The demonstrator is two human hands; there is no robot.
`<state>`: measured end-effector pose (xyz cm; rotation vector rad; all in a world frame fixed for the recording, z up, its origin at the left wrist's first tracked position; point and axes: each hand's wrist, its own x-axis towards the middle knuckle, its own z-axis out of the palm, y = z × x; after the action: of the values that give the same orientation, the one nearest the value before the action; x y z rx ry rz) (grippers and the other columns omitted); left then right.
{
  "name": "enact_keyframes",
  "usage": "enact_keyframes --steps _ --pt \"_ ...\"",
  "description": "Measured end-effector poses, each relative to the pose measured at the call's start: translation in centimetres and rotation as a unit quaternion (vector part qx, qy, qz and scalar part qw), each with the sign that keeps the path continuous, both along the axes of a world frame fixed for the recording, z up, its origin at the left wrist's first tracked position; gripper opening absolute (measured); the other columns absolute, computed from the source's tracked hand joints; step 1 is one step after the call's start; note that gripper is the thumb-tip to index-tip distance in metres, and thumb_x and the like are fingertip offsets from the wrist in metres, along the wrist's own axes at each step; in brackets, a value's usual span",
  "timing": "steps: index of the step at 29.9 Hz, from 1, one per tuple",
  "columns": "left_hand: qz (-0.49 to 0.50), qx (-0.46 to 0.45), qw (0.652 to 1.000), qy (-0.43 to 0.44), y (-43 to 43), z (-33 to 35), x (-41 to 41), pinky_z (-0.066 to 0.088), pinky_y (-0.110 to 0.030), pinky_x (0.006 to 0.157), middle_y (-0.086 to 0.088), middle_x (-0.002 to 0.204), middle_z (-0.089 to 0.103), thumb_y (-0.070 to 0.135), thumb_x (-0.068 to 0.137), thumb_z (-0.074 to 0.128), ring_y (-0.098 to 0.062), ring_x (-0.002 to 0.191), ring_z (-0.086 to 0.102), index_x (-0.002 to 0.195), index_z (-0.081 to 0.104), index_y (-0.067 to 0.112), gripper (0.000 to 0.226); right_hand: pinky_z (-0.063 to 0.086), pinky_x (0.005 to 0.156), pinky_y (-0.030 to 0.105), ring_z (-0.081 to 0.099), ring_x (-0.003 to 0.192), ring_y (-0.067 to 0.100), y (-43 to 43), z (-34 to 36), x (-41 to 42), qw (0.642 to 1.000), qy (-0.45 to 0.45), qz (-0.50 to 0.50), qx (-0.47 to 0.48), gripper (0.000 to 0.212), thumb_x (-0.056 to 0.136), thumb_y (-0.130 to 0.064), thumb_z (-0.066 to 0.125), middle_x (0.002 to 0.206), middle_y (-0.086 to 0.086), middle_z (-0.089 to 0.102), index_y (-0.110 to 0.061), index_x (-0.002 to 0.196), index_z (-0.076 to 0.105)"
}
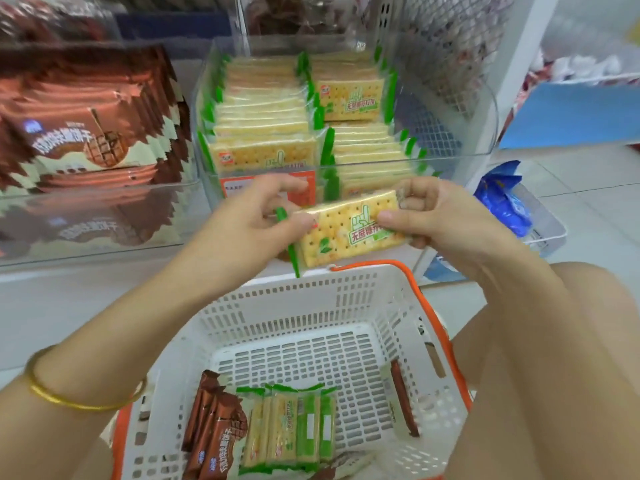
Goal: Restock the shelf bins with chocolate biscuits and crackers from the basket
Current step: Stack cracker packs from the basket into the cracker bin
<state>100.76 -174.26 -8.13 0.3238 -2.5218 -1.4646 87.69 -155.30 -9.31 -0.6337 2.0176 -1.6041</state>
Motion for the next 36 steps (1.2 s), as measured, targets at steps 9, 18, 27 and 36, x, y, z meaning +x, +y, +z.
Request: enact_keyframes --steps 9,18,27,36 --pt "0.031 -0.488 0.868 0.088 -1.9 0.9 -4.2 0.026 -0.055 0.111 -0.016 0.145 0.041 0.033 0.083 0.052 -0.037 0.135 0.033 0.134 0.049 0.012 0.056 0.054 0.080 0.044 0.063 0.088 0.026 -3.4 4.3 -9.5 0.930 0.210 -0.299 0.028 0.034 0.073 -0.028 0.081 0.094 0.010 0.065 -0.011 0.089 0.056" --pt "0.038 -0.523 0.845 0.107 -2.5 -0.6 -4.3 0.017 -0.049 0.114 -0.014 0.139 0.048 0.021 0.085 0.062 -0.035 0.133 0.037 0.140 0.044 0.013 0.059 0.047 0.087 0.036 0.050 0.100 0.022 -9.1 4.1 -15.3 0.943 0.190 -0.237 0.132 0.046 0.081 -0.030 0.075 0.109 0.005 0.050 -0.013 0.113 0.046" --pt "0.037 -0.522 0.846 0.104 -2.8 -0.8 -4.8 0.017 -0.046 0.114 -0.013 0.137 0.049 0.028 0.084 0.050 -0.033 0.131 0.040 0.139 0.044 0.014 0.057 0.050 0.095 0.044 0.054 0.112 0.029 -10.0 4.0 -15.8 0.950 0.143 -0.209 0.182 0.061 0.077 -0.027 0.078 0.119 0.014 0.050 -0.006 0.120 0.042" --pt "0.033 -0.511 0.826 0.238 -2.4 -0.4 -3.0 0.028 -0.049 0.110 -0.016 0.134 0.053 0.007 0.085 0.056 -0.035 0.125 0.044 0.125 0.057 0.003 0.040 0.045 0.079 0.030 0.053 0.098 0.021 -6.7 5.7 -10.1 0.919 0.254 -0.260 0.152 0.049 0.083 -0.025 0.073 0.104 0.006 0.051 -0.007 0.116 0.042"
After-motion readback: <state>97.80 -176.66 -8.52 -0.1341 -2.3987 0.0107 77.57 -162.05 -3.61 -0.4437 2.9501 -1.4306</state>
